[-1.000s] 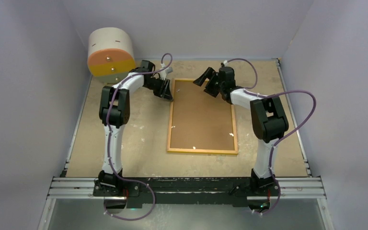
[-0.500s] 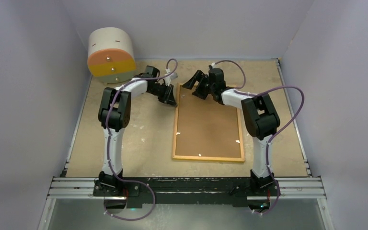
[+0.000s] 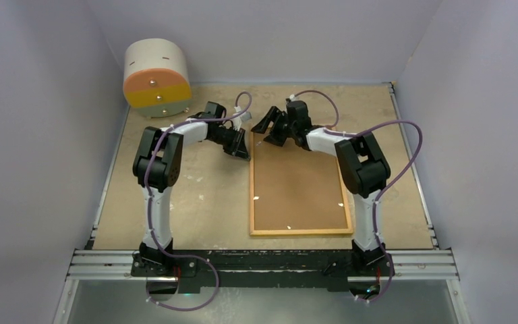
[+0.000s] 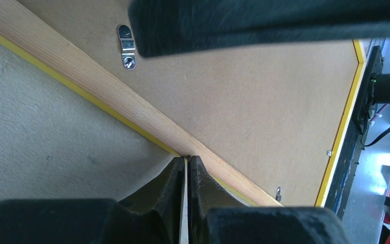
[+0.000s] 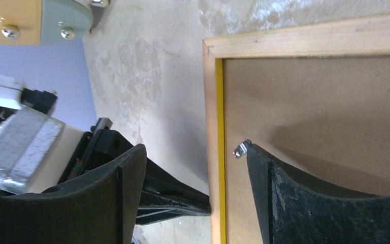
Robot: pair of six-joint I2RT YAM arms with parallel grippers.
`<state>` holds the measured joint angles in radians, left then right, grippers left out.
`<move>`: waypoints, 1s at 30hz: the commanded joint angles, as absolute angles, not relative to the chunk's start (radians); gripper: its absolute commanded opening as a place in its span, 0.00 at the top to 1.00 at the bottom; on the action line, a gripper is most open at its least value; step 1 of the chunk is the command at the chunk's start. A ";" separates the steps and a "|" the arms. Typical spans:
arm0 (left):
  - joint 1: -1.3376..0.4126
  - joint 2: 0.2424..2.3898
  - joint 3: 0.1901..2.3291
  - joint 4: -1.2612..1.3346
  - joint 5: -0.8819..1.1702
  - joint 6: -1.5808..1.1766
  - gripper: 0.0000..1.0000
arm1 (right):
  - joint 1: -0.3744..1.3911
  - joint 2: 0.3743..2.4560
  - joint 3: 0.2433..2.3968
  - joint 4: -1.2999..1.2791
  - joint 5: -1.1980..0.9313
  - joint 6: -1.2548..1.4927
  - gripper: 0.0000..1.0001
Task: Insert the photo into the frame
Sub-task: Install the photo frame at the center of the board.
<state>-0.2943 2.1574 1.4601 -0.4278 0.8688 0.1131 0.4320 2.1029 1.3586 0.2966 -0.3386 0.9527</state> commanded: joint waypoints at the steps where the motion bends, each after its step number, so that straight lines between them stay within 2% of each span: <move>1: -0.299 2.177 1.428 -0.449 0.795 0.121 0.93 | 0.446 2.081 1.338 0.271 -0.336 0.957 0.29; 5: -0.299 2.166 1.422 -0.449 0.794 0.123 0.94 | 0.448 2.105 1.344 0.264 -0.343 0.958 0.32; 30: -0.301 2.169 1.443 -0.469 0.775 0.148 0.95 | 0.473 2.170 1.420 0.238 -0.364 0.974 0.32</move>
